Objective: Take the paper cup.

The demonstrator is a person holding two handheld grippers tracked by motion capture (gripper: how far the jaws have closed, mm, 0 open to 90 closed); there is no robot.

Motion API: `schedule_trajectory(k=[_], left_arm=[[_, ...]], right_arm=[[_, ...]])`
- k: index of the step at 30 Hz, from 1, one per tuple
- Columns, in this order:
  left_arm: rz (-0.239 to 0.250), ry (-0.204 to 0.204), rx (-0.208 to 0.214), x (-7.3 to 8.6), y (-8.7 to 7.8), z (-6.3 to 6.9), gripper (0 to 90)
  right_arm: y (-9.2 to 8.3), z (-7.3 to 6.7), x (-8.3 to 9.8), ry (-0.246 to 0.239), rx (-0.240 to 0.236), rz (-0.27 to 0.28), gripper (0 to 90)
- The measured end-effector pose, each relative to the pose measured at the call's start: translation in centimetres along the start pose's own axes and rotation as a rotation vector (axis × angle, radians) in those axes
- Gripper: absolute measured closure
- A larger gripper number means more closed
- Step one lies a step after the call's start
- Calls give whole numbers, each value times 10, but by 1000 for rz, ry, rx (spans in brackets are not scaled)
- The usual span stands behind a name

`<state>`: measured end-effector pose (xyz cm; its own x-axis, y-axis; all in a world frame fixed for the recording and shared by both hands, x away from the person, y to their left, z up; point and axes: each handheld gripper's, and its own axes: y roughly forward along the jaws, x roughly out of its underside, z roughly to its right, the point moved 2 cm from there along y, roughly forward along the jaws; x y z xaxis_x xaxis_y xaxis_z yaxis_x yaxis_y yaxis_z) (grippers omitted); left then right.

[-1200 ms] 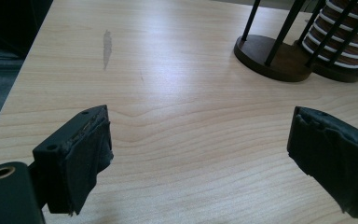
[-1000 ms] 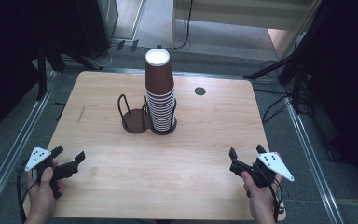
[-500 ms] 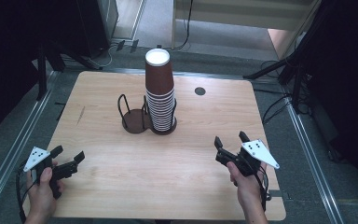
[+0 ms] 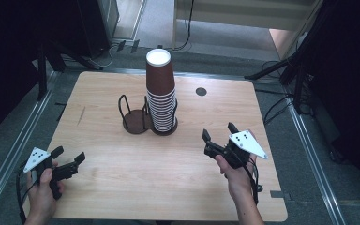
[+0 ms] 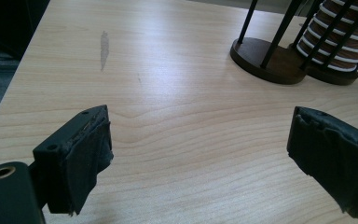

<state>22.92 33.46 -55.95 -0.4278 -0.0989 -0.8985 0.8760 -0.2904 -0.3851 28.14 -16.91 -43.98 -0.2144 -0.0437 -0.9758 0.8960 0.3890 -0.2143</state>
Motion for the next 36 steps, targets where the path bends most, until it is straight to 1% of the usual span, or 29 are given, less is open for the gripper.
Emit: schedule_trajectory(k=[5, 7, 8, 10, 12, 13, 15, 16, 17, 18, 21, 23, 24, 25, 26, 27, 33, 36], left_arm=[[-1, -1, 2, 0, 0, 0, 71], [0, 0, 2, 0, 0, 0, 71], [0, 0, 2, 0, 0, 0, 71], [-1, 1, 1, 0, 0, 0, 71], [1, -1, 0, 0, 0, 0, 71], [1, -2, 0, 0, 0, 0, 71], [1, -2, 0, 0, 0, 0, 71], [2, -3, 1, 0, 0, 0, 71], [2, -3, 1, 0, 0, 0, 71], [2, -3, 1, 0, 0, 0, 71], [2, 0, 1, 0, 0, 0, 71], [2, 0, 1, 0, 0, 0, 71], [2, 0, 2, 0, 0, 0, 71], [3, -1, 2, 0, 0, 0, 71], [2, -1, 3, 0, 0, 0, 71], [1, -1, 3, 0, 0, 0, 71], [2, 3, 5, 0, 0, 0, 71], [3, 2, 6, 0, 0, 0, 71]], right_arm=[[6, -5, -6, -3, 3, -3, 117], [7, -7, -8, -5, -6, -5, 78], [7, -7, -8, -5, -6, -5, 78], [9, -9, -11, -7, -15, -4, 35], [11, -14, -16, -11, -25, -1, 0], [12, -15, -17, -20, -25, 3, 0], [13, -16, -18, -17, -26, 1, 0], [15, -20, -21, -27, -31, -1, 0], [15, -20, -21, -27, -31, -1, 0], [17, -24, -24, -35, -39, 7, 0], [19, -28, -27, -35, -51, 10, 0], [22, -32, -29, -38, -61, 12, 0], [24, -37, -32, -41, -72, 15, 0], [24, -37, -32, -41, -72, 15, 0], [27, -41, -34, -46, -76, 17, 0], [27, -41, -34, -46, -76, 17, 0], [38, -53, -41, -45, -89, 26, 0], [41, -55, -42, -44, -89, 25, 0]])
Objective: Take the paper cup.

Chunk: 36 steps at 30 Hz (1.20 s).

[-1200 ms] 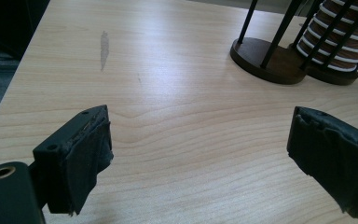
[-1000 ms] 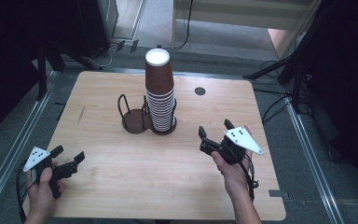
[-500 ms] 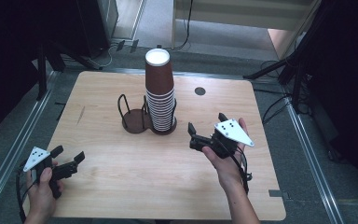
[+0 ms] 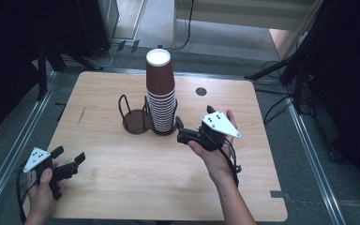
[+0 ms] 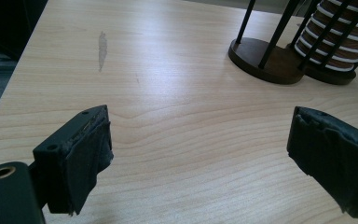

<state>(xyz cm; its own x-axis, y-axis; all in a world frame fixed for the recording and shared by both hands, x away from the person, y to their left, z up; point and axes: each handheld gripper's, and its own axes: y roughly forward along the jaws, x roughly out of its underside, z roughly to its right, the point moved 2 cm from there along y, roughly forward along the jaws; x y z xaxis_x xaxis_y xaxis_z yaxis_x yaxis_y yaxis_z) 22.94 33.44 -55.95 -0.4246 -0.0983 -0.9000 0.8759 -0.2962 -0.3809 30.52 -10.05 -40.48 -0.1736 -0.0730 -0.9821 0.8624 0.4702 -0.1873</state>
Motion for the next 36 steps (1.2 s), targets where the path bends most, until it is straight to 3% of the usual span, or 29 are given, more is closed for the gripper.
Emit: schedule_trajectory(k=[36], left_arm=[[3, 0, 6, 0, 0, 0, 71]], right_arm=[[71, -40, -33, -11, -18, 11, 0]])
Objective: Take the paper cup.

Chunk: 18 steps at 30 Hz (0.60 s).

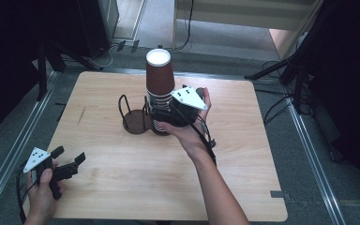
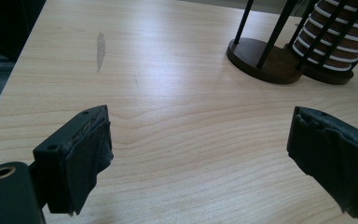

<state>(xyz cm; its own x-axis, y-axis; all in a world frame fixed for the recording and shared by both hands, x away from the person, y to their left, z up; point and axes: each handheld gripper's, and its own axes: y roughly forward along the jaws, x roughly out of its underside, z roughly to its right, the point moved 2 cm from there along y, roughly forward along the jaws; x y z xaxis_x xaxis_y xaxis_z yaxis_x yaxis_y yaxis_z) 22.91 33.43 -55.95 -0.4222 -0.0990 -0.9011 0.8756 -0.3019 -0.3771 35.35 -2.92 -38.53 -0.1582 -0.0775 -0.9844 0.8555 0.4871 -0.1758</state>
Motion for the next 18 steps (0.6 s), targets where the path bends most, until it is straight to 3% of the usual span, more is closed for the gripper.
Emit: schedule_trajectory(k=[10, 15, 18], left_arm=[[-3, 4, 2, 0, 0, 0, 73], [-3, 2, 4, 0, 0, 0, 76], [-2, 2, 4, 0, 0, 0, 75]], right_arm=[[22, -2, -6, 18, 29, -5, 0], [31, -3, -9, 8, 30, 11, 0], [37, -3, -11, 27, 22, 6, 0]])
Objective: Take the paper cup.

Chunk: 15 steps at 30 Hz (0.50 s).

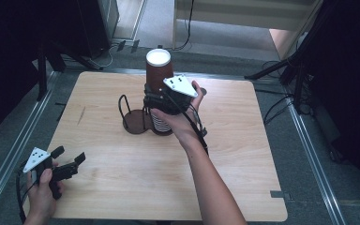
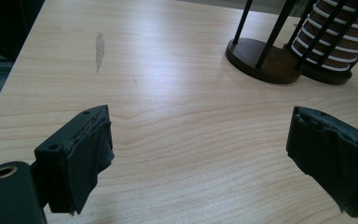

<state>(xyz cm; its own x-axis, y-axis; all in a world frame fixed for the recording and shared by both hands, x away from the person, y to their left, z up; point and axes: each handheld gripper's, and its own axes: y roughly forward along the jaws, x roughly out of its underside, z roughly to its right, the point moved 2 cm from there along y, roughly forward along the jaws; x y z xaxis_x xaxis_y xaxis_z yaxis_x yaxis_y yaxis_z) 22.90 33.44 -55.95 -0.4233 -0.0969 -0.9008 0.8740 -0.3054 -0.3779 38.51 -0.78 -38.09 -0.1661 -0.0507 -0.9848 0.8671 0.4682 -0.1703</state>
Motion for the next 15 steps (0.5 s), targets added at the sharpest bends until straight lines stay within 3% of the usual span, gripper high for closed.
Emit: schedule_trajectory(k=[6, 15], left_arm=[[0, 2, 2, 0, 0, 0, 76], [0, -1, 7, 0, 0, -1, 76]], right_arm=[[12, 0, -3, 9, 26, 0, 22], [21, -4, -2, -25, 41, 10, 93]])
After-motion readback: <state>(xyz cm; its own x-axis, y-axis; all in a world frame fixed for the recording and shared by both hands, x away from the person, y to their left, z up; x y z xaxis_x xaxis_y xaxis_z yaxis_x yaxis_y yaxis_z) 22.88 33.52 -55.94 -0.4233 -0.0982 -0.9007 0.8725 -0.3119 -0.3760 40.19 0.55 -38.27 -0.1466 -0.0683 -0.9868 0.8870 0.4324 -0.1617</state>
